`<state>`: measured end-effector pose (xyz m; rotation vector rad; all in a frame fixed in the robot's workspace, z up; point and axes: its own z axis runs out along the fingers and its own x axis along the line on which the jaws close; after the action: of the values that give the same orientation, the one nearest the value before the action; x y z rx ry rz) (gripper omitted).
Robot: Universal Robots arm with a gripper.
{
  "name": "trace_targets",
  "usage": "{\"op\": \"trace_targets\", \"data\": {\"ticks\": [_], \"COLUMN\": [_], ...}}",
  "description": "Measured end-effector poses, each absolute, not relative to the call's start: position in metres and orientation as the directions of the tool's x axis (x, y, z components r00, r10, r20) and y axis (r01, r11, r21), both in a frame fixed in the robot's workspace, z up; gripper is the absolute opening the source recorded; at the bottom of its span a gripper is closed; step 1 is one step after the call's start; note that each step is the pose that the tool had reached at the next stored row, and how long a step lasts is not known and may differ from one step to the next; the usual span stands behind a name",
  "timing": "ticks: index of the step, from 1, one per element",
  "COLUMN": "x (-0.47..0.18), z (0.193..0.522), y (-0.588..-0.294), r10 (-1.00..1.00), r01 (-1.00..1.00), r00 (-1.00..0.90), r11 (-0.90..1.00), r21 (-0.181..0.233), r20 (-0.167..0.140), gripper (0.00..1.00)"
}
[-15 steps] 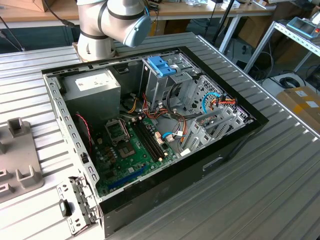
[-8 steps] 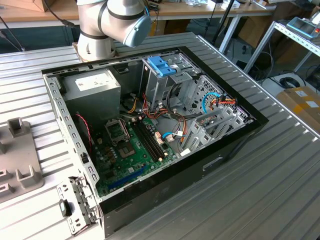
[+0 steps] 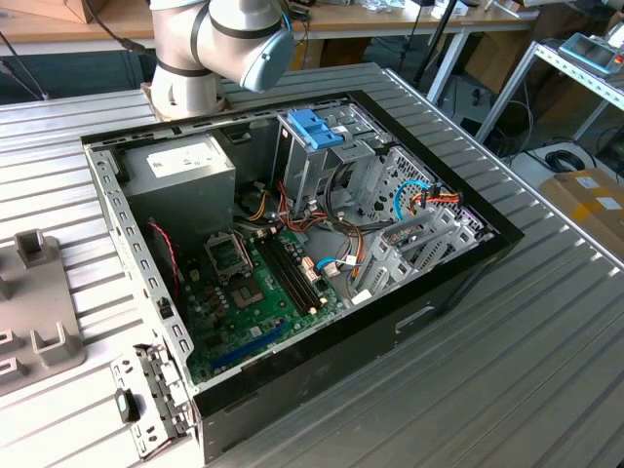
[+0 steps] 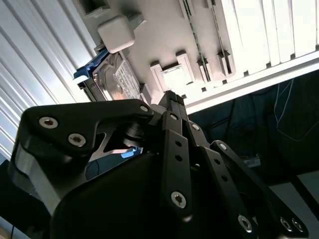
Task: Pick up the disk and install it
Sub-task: 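Pick up the disk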
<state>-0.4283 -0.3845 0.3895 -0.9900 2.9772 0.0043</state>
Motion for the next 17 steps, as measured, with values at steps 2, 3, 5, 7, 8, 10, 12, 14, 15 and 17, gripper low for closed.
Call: {"op": "trace_targets", "data": {"ticks": [2, 3, 5, 7, 8, 10, 12, 14, 15, 17], "x": [-0.4283, -0.4283, -0.4283, -0.4283, -0.4283, -0.4283, -0.4283, -0.4283, -0.4283, -0.4283], "z": [0.3895, 0.3895, 0.3895, 0.3895, 0.3895, 0.3895, 0.3895, 0.3895, 0.3895, 0.3895], "y": [-0.3845, -0.3845, -0.3845, -0.3845, -0.3845, -0.3845, -0.3845, -0.3845, -0.3845, -0.3845], "r10": [-0.606, -0.610, -0.616, -0.624, -0.629, -0.634, -0.638, -0.642, -0.645, -0.649], "r01": [-0.606, -0.610, -0.616, -0.624, -0.629, -0.634, -0.638, -0.642, -0.645, -0.649], "r00": [-0.795, -0.793, -0.787, -0.781, -0.778, -0.773, -0.770, -0.766, -0.764, -0.761], "r11": [0.795, 0.793, 0.787, 0.781, 0.778, 0.773, 0.770, 0.766, 0.764, 0.761], "r21": [0.001, 0.001, 0.000, -0.001, -0.001, -0.002, -0.003, -0.004, -0.004, -0.004], "r20": [-0.004, -0.004, -0.004, -0.003, -0.003, -0.002, -0.001, -0.001, -0.001, 0.000], "gripper": [0.10, 0.10, 0.10, 0.10, 0.10, 0.10, 0.10, 0.10, 0.10, 0.10]}}
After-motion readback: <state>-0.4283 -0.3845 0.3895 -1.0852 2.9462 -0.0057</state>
